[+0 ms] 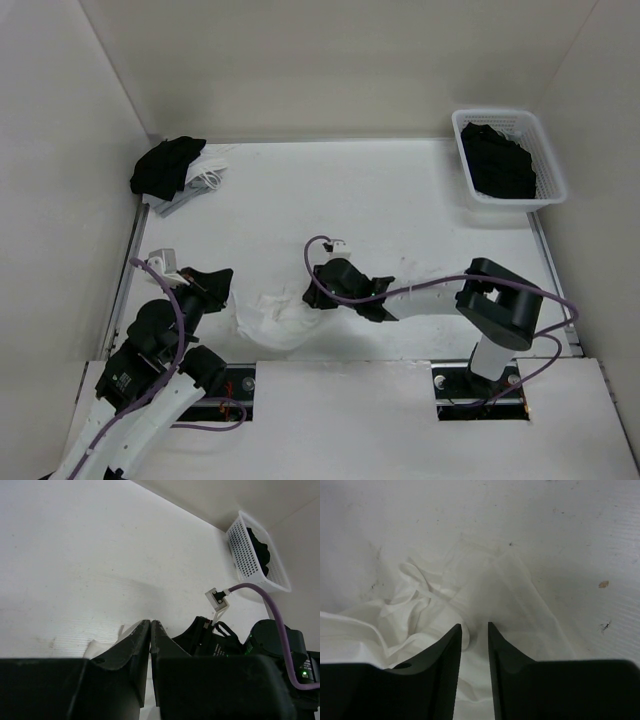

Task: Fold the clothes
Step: Flatten the tank top out

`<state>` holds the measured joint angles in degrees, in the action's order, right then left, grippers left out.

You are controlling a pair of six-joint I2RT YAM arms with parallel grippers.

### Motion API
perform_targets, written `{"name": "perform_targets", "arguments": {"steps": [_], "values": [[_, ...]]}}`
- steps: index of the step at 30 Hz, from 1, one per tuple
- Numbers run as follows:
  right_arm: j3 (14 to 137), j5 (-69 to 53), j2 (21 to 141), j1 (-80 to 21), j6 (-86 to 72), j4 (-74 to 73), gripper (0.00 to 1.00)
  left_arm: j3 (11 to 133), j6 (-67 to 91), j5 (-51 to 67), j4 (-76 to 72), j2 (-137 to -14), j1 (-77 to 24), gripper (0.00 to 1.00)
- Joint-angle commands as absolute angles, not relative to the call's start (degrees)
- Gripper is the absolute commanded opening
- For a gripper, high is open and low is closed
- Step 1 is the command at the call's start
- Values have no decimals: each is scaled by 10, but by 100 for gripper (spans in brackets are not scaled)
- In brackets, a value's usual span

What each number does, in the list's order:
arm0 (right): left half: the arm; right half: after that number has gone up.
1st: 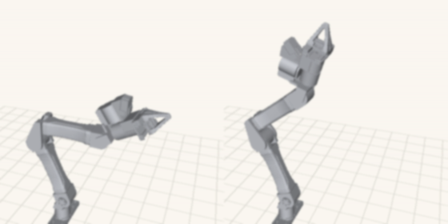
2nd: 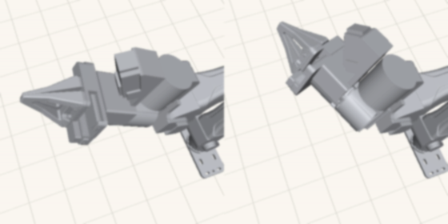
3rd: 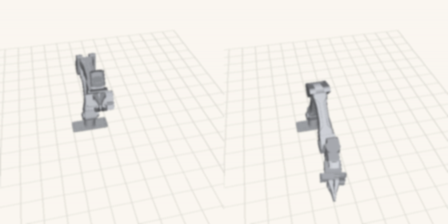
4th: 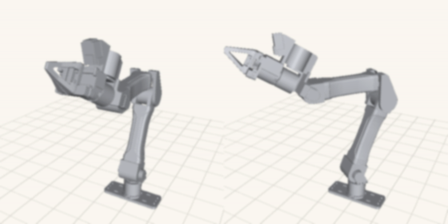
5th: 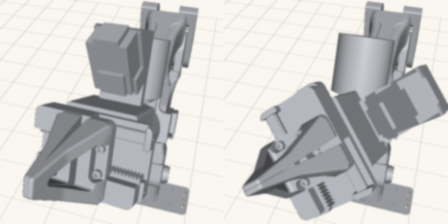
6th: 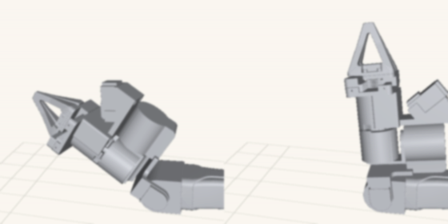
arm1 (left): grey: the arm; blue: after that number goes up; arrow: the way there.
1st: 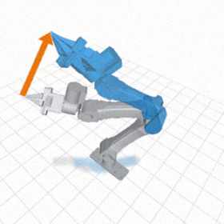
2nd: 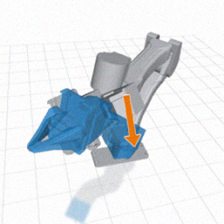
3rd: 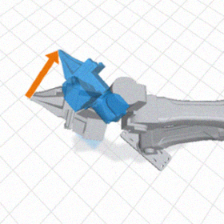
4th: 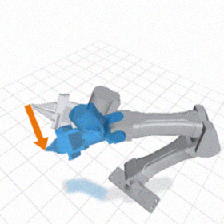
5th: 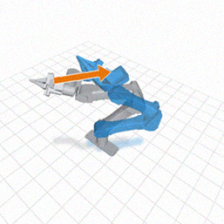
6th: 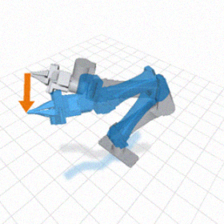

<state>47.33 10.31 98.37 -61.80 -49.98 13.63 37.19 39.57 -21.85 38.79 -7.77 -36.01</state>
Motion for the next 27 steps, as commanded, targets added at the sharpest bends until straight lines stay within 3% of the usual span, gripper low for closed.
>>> {"name": "perform_targets", "arguments": {"steps": [1,7,10,15,19,27], "values": [[507,105,991,-627,-494,130,28,370,388,-215,348,-81,-364,5],[512,111,968,-627,-496,120,5,370,383,-215,340,-83,-364,5],[493,140,907,-627,-490,117,0,379,374,-215,314,-98,-365,5],[467,216,705,-627,-443,85,0,414,357,-207,218,-153,-366,5],[522,320,551,-652,-364,-6,0,475,320,-204,140,-192,-366,5],[690,518,457,-799,-173,-72,0,593,285,-178,65,-210,-367,5]]}}
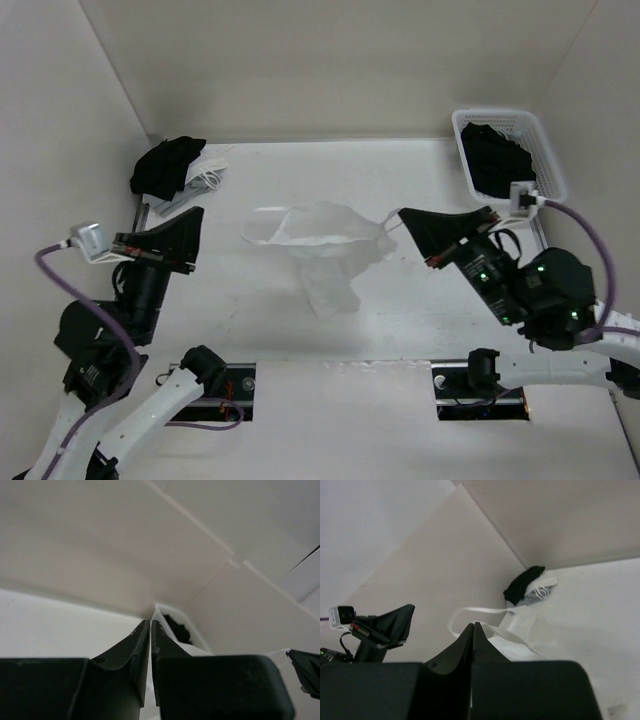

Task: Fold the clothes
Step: Flatten the tank top out

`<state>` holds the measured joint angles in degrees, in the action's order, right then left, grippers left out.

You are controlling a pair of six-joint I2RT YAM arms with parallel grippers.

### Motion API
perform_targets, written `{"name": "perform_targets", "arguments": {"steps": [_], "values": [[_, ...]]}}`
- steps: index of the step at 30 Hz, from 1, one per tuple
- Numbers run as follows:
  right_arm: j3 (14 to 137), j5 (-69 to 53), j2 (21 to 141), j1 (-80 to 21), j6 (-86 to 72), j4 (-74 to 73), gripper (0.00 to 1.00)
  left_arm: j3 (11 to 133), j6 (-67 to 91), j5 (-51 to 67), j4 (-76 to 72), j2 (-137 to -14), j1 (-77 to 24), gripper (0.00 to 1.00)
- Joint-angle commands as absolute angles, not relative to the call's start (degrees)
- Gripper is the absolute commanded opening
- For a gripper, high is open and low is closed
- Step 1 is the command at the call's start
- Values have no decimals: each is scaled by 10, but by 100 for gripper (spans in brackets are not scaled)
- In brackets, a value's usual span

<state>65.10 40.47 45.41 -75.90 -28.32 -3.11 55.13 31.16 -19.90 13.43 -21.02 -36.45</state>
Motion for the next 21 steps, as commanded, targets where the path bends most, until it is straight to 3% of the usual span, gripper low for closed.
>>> {"name": "perform_targets", "arguments": {"steps": [1,10,15,19,21], "values": [[706,535,456,-818,-153,-69,0,604,285,-172,64,-209,-364,5],[777,627,494,-943,2,10,0,633,328,-69,87,-205,-293,5],[700,635,467,-928,-11,37,0,432,473,52,58,-232,-266,8],[665,588,453,-893,-73,3,0,272,503,73,-102,-287,-322,26],[665,557,460,-871,-98,-16,0,240,494,56,-156,-340,-366,29]]}}
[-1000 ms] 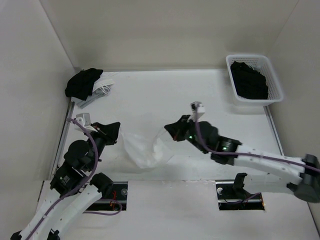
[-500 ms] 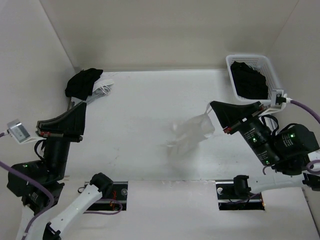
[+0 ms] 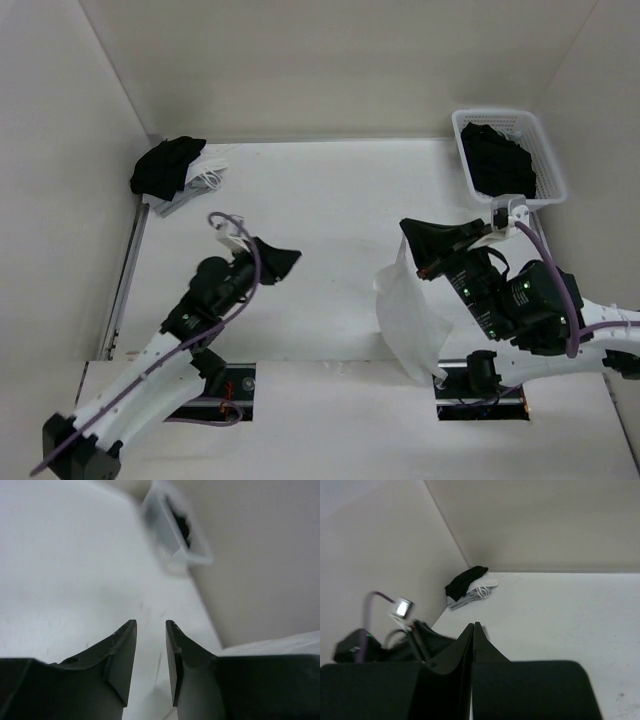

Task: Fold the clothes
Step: Flatten the tank top out

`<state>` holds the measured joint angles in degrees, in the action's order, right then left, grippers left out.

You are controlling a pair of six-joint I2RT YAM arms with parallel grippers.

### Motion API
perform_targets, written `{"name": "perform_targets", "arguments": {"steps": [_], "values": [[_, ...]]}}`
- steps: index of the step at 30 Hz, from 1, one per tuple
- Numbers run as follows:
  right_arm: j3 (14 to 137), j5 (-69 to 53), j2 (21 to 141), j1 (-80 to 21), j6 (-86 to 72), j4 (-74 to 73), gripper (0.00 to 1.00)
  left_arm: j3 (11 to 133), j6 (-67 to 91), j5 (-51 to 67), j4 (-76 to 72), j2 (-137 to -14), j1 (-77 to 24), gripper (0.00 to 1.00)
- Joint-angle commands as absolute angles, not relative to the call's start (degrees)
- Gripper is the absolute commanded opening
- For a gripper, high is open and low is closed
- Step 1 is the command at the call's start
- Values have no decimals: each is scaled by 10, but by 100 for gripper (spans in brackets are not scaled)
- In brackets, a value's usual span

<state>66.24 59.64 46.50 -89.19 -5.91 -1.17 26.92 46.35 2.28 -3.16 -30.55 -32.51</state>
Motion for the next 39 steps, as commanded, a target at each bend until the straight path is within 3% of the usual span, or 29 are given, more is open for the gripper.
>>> {"name": "perform_targets", "arguments": {"steps": [1,6,9,14,23,26,30,35,39], "values": [[665,536,467,-854,-116,-25,0,233,484,46,-171,-360,-384,30],[670,365,525,-747,-214,-62,0,214,454,-13,-228,-397,-461,42],[673,335,537,-719,-220,-49,0,209,449,-11,-249,-399,-496,48],[683,279,558,-648,-231,-46,0,183,411,-28,-246,-381,-551,45],[692,227,586,-618,-250,-31,0,215,338,-119,-277,-514,-580,53],[693,226,591,-615,-250,-31,0,247,312,-104,-285,-557,-587,47],[696,226,585,-614,-247,-33,0,259,313,-131,-256,-542,-594,13],[694,242,556,-610,-250,-55,1,272,311,-165,-144,-391,-622,9],[705,217,601,-588,-256,-59,1,261,307,-187,-75,-332,-568,9]]}}
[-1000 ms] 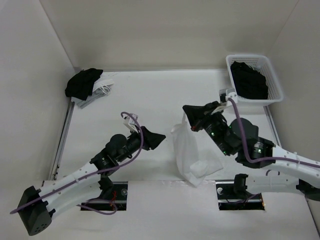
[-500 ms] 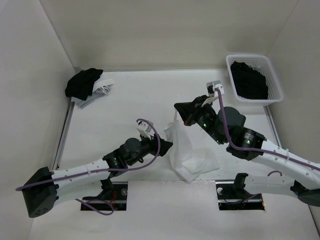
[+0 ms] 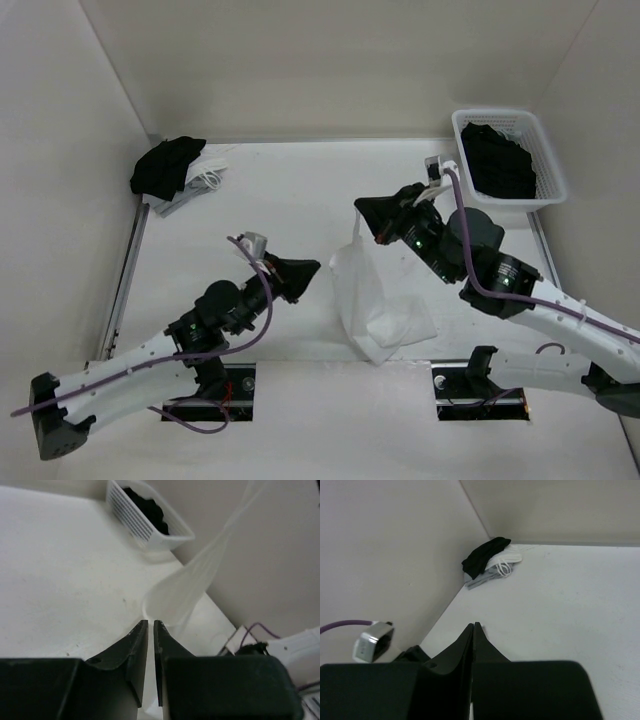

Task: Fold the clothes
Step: Flatten the tank top out

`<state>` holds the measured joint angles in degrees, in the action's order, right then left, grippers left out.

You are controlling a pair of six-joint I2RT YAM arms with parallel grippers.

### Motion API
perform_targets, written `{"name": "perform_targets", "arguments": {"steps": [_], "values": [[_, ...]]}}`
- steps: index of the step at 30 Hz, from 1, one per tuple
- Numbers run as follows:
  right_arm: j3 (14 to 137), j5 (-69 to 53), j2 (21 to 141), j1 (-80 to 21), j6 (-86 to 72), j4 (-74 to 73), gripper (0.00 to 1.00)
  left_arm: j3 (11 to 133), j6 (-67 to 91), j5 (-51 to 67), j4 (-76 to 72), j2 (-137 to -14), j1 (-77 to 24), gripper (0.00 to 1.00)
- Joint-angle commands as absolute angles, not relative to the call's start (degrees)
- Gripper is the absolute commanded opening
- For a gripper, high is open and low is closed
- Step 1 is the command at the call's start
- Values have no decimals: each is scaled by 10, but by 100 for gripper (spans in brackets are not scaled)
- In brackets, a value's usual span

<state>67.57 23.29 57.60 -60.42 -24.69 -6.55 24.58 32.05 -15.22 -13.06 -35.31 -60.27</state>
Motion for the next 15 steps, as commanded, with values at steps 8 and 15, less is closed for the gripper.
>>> {"name": "perform_targets", "arguments": {"steps": [8,15], "values": [[774,147,766,-518,-265,-21,0,241,366,-56,-143,-416,-428,9],[773,131,730,-518,-256,-18,0,209,344,-36,-239,-460,-447,49]]}}
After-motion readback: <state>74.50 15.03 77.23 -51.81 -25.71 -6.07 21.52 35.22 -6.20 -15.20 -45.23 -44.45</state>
